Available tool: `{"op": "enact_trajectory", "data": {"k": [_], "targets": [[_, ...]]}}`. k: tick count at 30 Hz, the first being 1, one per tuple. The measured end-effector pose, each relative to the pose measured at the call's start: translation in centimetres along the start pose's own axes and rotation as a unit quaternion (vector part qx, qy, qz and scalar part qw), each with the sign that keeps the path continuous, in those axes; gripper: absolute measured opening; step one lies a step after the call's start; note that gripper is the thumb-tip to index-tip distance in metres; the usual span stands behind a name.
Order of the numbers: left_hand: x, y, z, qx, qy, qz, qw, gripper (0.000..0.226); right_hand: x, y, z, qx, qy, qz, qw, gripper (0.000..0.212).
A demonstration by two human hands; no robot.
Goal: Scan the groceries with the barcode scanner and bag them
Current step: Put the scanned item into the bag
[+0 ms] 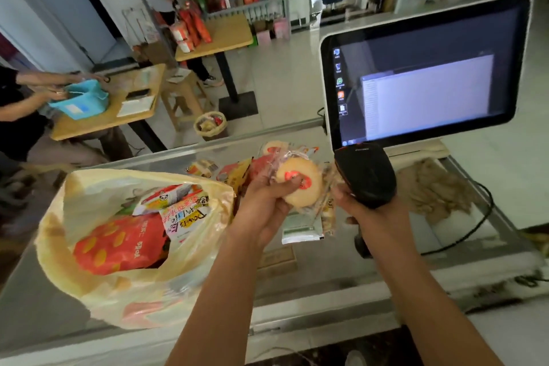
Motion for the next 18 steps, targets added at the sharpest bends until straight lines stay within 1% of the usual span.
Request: {"op": "enact_trajectory", "data": {"k": [2, 4, 7, 9, 13, 16, 18], "targets": [[1.0, -0.1, -0.4, -0.003, 0.023, 0.001, 1.000, 0.053, 0.3, 1.1, 0.0, -0.034, -0.010, 0.005, 0.999, 0.036], [1.5, -0.3, -0.7, 0.001, 0.021, 0.005, 1.000, 0.050, 0.5, 1.8, -0.1, -0.057, -0.019, 0.005, 0.998, 0.034], [1.2, -0.3, -0.9, -0.010, -0.002, -0.038, 0.999, 0.048, 0.5, 2.3, -0.6, -0.065, -0.035, 0.028, 0.997, 0.034], [0.5, -0.7, -0.6, -0.004, -0.034, -0.068, 0.997, 0.047, 0.8, 2.8, -1.0, -0.067, -0.033, 0.046, 0.996, 0.033], [-0.8, -1.7, 0.0, 0.048, -0.080, -0.010, 0.996, 0.031, 1.2, 3.4, -1.3, -0.078, -0.031, 0.043, 0.996, 0.031], [-1.2, -1.3, 0.7, 0.052, -0.084, -0.003, 0.995, 0.034, 1.8, 3.7, -2.1, -0.087, -0.018, 0.027, 0.996, 0.039], [-1.0, -0.5, 0.8, 0.030, -0.076, -0.011, 0.997, 0.038, 2.6, 3.8, -2.6, -0.088, 0.008, 0.021, 0.996, 0.046]]}}
Point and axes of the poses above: each hand's wrist, its own z-axis towards the middle knuckle, its own x-axis out of the palm, y = z × x, the point moved 7 cm from there along z, towards the middle knuckle, and after that the axes turned 5 degrees about -y, right-handed, at the moved point
